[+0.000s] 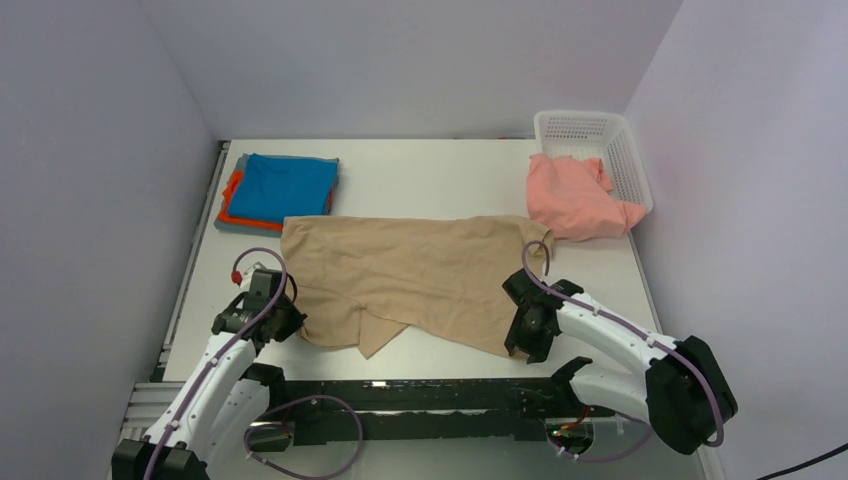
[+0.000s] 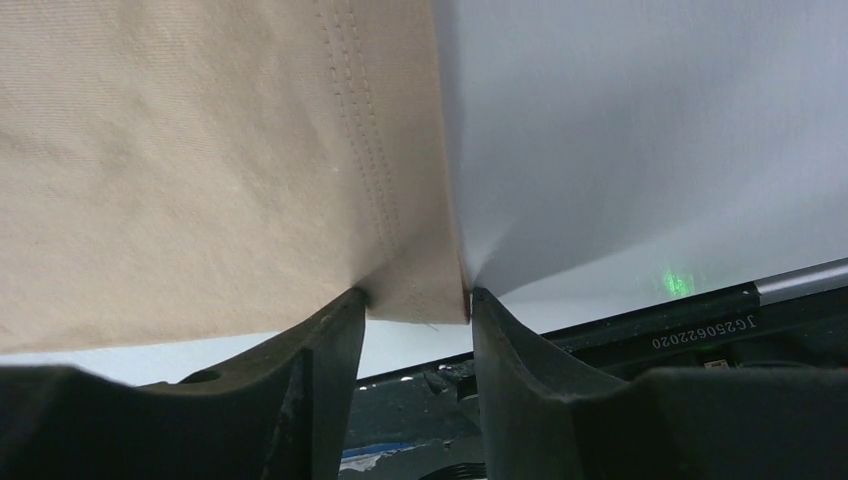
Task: Fold and stack the t-shirts
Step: Flatten out the tshirt
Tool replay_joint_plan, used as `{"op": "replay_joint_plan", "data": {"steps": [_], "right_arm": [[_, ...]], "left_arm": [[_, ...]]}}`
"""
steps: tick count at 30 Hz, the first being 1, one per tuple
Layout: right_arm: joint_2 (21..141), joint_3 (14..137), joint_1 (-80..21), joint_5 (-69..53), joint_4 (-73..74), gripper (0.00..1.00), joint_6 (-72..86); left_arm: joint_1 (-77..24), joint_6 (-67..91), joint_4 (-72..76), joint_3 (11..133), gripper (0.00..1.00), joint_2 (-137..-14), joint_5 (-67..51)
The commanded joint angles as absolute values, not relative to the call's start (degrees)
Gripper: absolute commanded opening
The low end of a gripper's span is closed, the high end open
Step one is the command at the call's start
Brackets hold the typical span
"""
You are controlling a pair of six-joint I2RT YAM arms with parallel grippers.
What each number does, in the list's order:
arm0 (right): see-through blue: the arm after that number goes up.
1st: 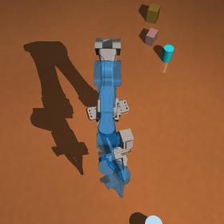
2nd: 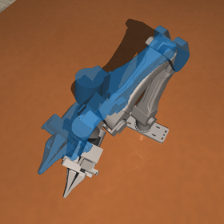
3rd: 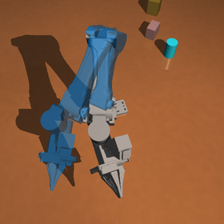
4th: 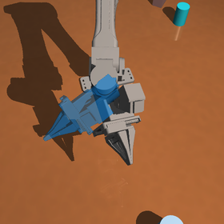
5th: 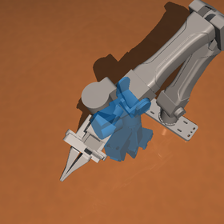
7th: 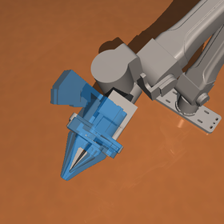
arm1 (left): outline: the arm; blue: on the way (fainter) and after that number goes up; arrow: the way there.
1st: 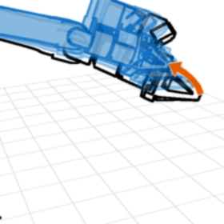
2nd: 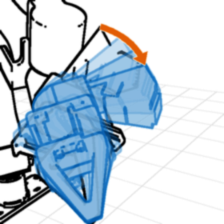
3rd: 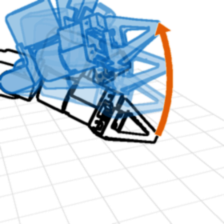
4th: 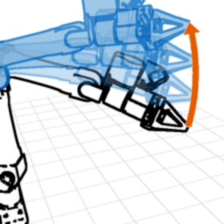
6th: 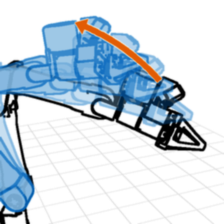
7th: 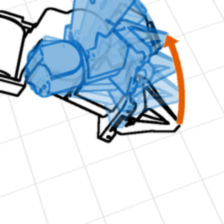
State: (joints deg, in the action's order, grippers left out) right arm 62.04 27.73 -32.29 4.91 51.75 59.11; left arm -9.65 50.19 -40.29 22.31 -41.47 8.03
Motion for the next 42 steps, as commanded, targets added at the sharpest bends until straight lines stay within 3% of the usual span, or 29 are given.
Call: {"op": "replay_joint_plan", "data": {"steps": [1, 4, 8, 10, 18, 32, 42], "right_arm": [[67.36, 27.27, -32.57, 7.11, 40.71, 0.44, 59.75], [69.15, 28.57, -32.56, 7.75, 39.57, 0.39, 58.92], [68.17, 29.52, -32.57, 7.85, 36.93, 0.17, 57.95], [67.37, 30.86, -32.61, 9.89, 37.24, 0.00, 57.39], [61.85, 41.97, -32.56, 19.09, 38.06, 0.00, 51.37], [53.03, 70.57, -29.49, 36.13, 40.90, 0.00, 39.96], [47.86, 93.04, -29.40, 30.27, 41.99, 0.00, 30.10]], "left_arm": [[-9.86, 49.86, -39.28, 23.11, 0.00, -41.66, 9.44], [-9.86, 49.70, -38.93, 23.13, 0.00, -41.78, 9.57], [-9.93, 49.29, -38.64, 23.65, 0.00, -42.17, 9.87], [-9.93, 49.09, -38.69, 24.34, 0.00, -41.99, 10.74], [-9.90, 46.54, -36.04, 32.43, 0.00, -38.28, 12.19], [-9.85, 40.61, -29.17, 61.00, 0.00, -36.56, 18.45], [-9.86, 32.67, -25.75, 83.87, 0.00, -36.91, 11.16]]}}
